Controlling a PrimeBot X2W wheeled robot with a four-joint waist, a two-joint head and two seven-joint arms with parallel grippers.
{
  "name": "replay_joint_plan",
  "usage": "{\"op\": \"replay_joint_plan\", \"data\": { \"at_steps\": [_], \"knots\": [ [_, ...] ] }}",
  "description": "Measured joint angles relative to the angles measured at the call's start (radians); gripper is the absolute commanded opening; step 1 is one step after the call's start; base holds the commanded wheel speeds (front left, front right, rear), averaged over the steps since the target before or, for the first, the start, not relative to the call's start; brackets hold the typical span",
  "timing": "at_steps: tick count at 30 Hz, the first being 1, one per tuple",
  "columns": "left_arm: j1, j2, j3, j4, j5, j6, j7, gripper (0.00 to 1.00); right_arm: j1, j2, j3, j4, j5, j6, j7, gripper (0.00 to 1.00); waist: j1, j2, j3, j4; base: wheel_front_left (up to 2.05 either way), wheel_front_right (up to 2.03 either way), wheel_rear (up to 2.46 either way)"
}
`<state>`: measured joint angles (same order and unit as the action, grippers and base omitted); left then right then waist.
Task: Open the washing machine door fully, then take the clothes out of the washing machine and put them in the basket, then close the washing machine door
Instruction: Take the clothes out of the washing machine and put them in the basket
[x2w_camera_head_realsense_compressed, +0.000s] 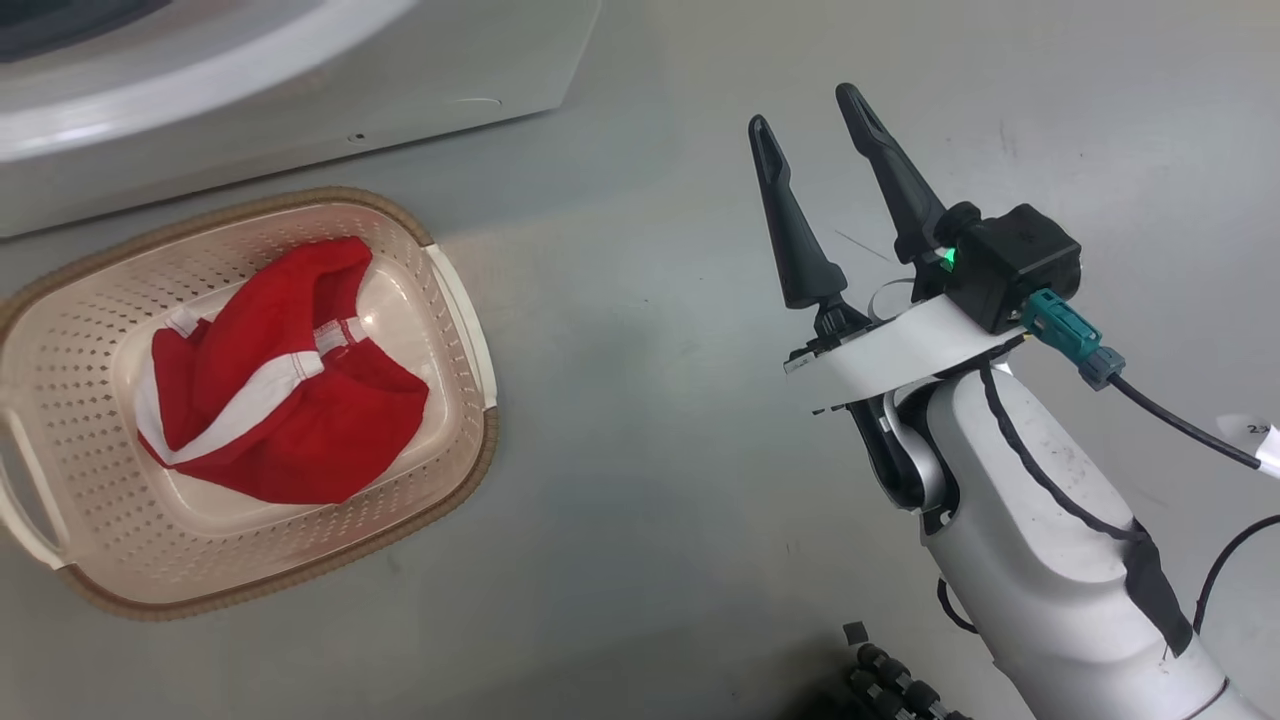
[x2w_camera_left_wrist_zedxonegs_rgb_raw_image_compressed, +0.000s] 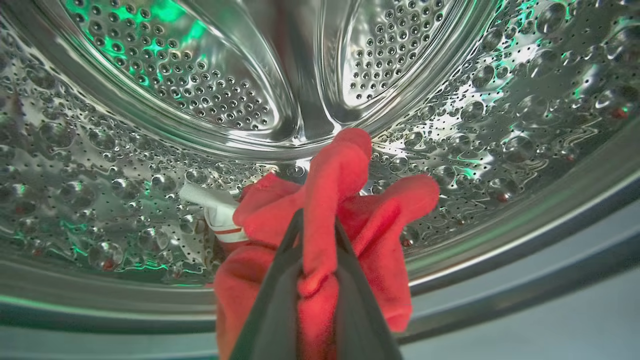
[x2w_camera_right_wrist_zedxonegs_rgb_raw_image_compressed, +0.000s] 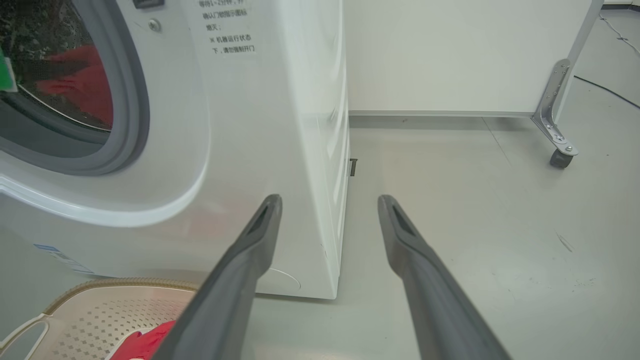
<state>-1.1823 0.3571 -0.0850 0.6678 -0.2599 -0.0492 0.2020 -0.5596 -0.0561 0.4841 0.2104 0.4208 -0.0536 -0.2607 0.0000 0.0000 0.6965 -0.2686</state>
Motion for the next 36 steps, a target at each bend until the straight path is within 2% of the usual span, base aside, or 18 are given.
{"op": "replay_joint_plan", "data": {
  "at_steps": [15,18,36],
  "knots": [
    [0.241,-0.067,0.006,-0.071,-0.016,0.002,-0.230,0.00,0.088,-0.001,-0.034,0.047,-0.012,0.001,0.000,1.00,-0.0001,0.0000,-0.151,0.052,0.00,0.00,0.00],
    [0.286,-0.085,0.009,-0.096,-0.022,0.013,-0.268,0.00,0.107,-0.001,-0.040,0.053,-0.016,0.002,0.000,1.00,0.0000,0.0000,-0.180,0.062,0.00,0.00,0.00],
    [0.499,-0.124,-0.006,-0.316,-0.012,0.058,-0.403,0.00,0.193,-0.001,-0.065,0.083,-0.036,0.011,0.000,1.00,-0.0001,0.0000,-0.333,0.125,0.00,0.00,0.00]
  ]
}}
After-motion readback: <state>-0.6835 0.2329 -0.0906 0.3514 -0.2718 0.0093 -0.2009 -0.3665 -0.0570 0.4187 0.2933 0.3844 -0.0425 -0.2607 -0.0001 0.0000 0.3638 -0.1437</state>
